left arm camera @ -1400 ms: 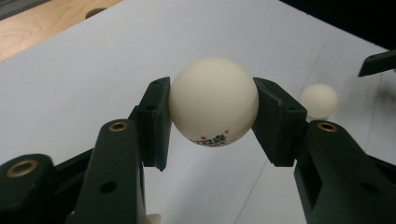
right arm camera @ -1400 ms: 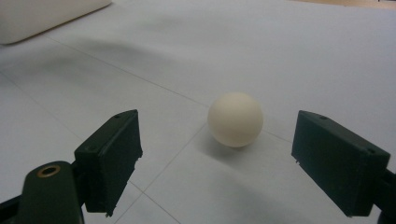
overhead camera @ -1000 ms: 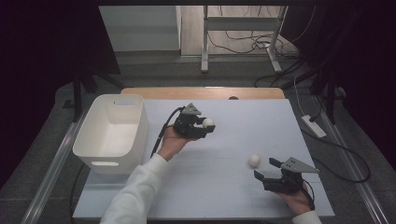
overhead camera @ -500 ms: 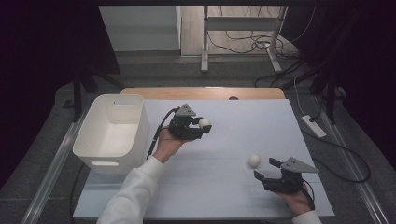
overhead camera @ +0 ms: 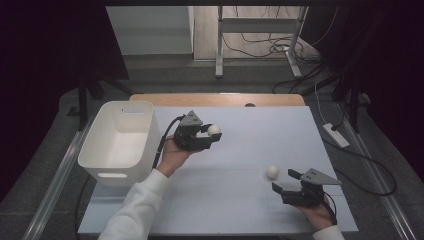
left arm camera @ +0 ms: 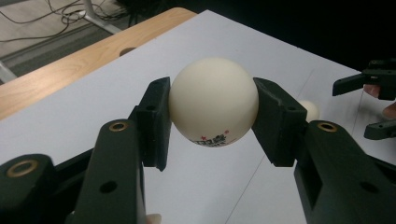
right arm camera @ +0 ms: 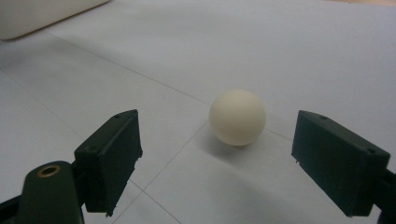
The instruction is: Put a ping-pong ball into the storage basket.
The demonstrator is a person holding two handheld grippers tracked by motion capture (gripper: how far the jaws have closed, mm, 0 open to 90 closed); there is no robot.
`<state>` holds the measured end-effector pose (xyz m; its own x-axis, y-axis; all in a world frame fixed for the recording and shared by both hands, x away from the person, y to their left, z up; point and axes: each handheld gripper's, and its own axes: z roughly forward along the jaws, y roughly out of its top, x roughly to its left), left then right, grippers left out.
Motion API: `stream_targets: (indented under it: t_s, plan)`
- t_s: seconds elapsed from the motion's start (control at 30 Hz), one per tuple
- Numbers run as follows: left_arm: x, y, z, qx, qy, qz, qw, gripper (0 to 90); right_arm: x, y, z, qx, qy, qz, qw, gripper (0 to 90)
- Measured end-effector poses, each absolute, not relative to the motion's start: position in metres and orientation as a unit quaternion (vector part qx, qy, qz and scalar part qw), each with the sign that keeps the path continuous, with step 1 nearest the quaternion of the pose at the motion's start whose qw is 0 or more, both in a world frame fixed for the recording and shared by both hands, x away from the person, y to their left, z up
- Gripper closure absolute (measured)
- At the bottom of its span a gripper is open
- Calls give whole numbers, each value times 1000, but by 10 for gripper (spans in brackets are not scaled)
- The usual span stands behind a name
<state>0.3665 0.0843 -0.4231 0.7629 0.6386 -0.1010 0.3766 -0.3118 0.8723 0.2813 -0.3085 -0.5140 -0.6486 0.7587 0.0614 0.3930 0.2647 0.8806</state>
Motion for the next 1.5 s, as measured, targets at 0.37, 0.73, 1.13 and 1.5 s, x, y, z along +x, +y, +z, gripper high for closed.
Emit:
stream_targets:
  t_s: [0.37,0.73,1.13,1.5]
  plan:
    - [358,94,-415,789,319,147,505,506,282,-307,-514,371,774,477,191,160]
    - [354,107,-404,780,327,155,511,505,282,-307,-514,371,774,476,192,160]
    - [351,124,-396,760,338,172,529,506,282,-307,-514,373,774,475,192,159]
    - [351,132,-387,749,344,181,536,506,283,-307,-515,374,775,472,193,159]
